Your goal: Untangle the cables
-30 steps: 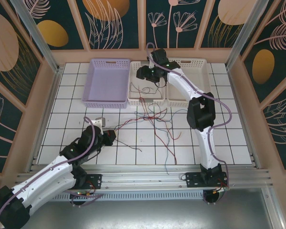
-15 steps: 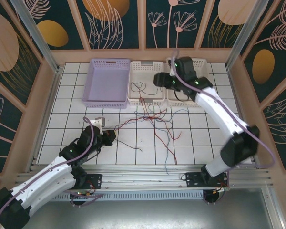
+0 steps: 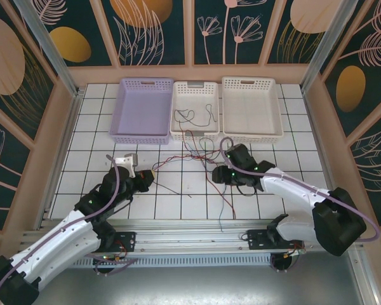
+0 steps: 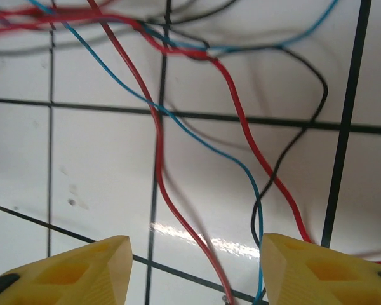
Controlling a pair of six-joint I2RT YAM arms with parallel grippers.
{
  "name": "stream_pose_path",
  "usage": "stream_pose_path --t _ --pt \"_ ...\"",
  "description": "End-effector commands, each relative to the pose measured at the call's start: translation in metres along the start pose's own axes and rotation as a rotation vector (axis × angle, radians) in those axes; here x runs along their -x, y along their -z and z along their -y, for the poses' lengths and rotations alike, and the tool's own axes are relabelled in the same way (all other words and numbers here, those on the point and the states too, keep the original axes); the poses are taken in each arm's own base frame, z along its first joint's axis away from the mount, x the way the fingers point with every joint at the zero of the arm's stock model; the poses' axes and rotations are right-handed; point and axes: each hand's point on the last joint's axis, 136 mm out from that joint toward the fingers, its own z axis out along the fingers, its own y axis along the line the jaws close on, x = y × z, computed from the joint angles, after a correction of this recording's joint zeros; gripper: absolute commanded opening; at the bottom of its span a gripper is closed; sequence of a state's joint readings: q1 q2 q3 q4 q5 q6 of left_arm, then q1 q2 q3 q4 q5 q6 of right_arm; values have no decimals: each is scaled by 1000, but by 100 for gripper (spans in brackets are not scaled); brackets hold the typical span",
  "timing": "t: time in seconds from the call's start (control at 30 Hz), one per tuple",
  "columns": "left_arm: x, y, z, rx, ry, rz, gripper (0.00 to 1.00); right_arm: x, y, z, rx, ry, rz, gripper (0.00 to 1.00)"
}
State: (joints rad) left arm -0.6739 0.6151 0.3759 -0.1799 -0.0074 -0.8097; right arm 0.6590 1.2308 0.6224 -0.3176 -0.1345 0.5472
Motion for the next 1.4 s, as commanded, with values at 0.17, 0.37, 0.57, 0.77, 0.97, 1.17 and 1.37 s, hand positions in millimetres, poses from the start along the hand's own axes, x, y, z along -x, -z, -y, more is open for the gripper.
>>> stream_pose_path --t 0.17,0.37,0.57,0.77,0.97,1.17,1.37 --pt "9 6 9 -20 13 15 0 -1 -13 9 -127 -4 68 47" --pt "9 7 8 -12 11 17 0 -18 -19 28 -214 -20 41 43" --pt "9 7 7 -6 5 16 0 -12 2 38 -315 -15 95 39" --pt "8 6 4 5 0 16 0 -10 16 38 -330 -10 132 40" --pt "9 6 6 -1 -1 17 0 -22 -6 39 -306 -10 78 36" --pt "9 8 6 2 -1 17 0 -18 -18 34 -282 -10 69 28" --pt "10 10 4 7 -2 24 0 -11 -17 35 -276 -19 70 8"
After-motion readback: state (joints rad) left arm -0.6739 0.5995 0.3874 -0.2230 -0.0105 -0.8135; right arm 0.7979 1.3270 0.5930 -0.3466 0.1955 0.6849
